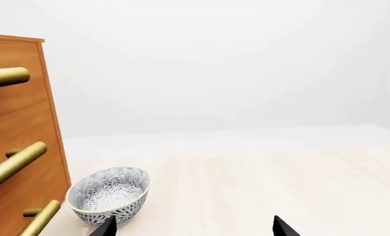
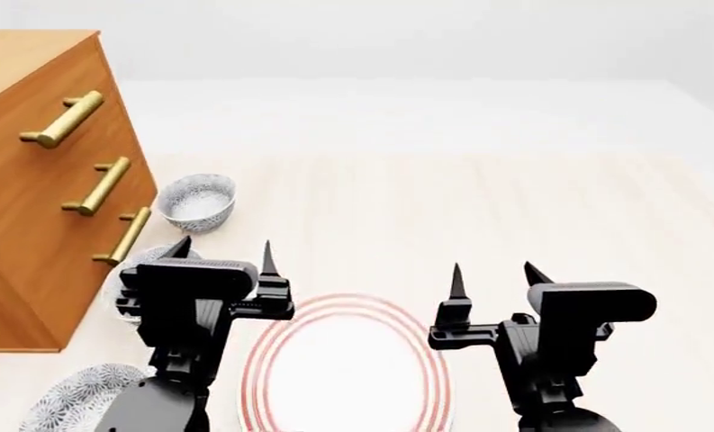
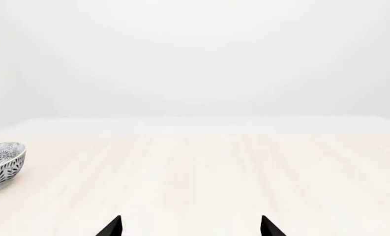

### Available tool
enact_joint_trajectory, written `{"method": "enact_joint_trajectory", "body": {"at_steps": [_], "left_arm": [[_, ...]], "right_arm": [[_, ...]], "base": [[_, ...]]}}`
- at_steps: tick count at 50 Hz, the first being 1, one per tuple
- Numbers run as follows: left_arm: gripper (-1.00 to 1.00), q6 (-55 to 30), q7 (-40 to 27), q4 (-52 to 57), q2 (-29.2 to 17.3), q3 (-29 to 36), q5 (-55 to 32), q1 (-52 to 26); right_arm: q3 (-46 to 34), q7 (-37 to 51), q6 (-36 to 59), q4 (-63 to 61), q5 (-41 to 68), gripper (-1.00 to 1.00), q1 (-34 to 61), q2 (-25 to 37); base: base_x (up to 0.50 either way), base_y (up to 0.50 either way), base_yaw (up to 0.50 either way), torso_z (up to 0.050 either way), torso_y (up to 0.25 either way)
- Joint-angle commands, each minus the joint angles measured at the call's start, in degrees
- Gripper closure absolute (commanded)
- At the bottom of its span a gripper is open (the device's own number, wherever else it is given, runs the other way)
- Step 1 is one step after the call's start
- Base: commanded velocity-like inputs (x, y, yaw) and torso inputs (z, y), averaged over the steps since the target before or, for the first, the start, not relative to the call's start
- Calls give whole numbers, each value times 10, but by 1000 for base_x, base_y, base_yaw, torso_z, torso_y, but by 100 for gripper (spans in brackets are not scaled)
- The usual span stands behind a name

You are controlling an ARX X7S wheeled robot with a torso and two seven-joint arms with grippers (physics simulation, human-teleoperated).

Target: Put the bowl in the middle on the plate.

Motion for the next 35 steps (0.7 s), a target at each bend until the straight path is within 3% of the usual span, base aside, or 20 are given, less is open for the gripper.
{"method": "enact_joint_trajectory", "body": {"at_steps": [1, 9, 14, 15, 16, 17, 20, 23, 26, 28, 30, 35], "left_arm": [[-100, 0, -6, 0, -4, 0, -7, -1], [-100, -19, -9, 8, -7, 4, -14, -5], [-100, -205, 1, 74, -6, -32, -98, -56], [-100, -291, 13, 92, 24, -117, -184, -118], [-100, -376, 6, 96, 29, -138, -224, -147], [-100, -446, -6, 106, 16, -121, -212, -168], [-100, -462, -25, 104, -15, -75, -190, -233], [-100, -573, -39, 52, -18, -71, -197, -325], [-100, -587, -154, -66, -58, -57, -362, -380], [-100, -586, -207, -133, -79, -34, -426, -409], [-100, -538, -190, -149, -107, 38, -387, -414], [-100, -483, -160, -213, -121, 111, -343, -424]], "right_arm": [[1, -5, -17, 0, 13, -100, -5, 3], [-2, 0, -14, 6, 15, -100, 0, 6], [-1, 4, -4, 2, 18, -100, 6, 9], [0, 4, -1, 0, 20, -100, 7, 11], [0, 5, -1, -1, 20, -100, 7, 11], [0, 5, -1, -2, 21, -100, 6, 12], [3, 4, -4, 1, 24, -100, 7, 13], [5, 4, -7, -1, 29, -100, 5, 13], [5, 2, -16, 2, 30, -100, -1, 14], [7, -2, -23, 6, 34, -100, -4, 15], [8, -2, -25, 6, 35, -100, -5, 16], [12, -6, -43, 19, 39, -100, -9, 16]], "base": [[0, 0, 0, 0, 0], [0, 0, 0, 0, 0], [0, 0, 0, 0, 0], [0, 0, 0, 0, 0], [0, 0, 0, 0, 0], [0, 0, 0, 0, 0], [0, 0, 0, 0, 0], [0, 0, 0, 0, 0], [0, 0, 0, 0, 0], [0, 0, 0, 0, 0], [0, 0, 0, 0, 0], [0, 0, 0, 0, 0]]}}
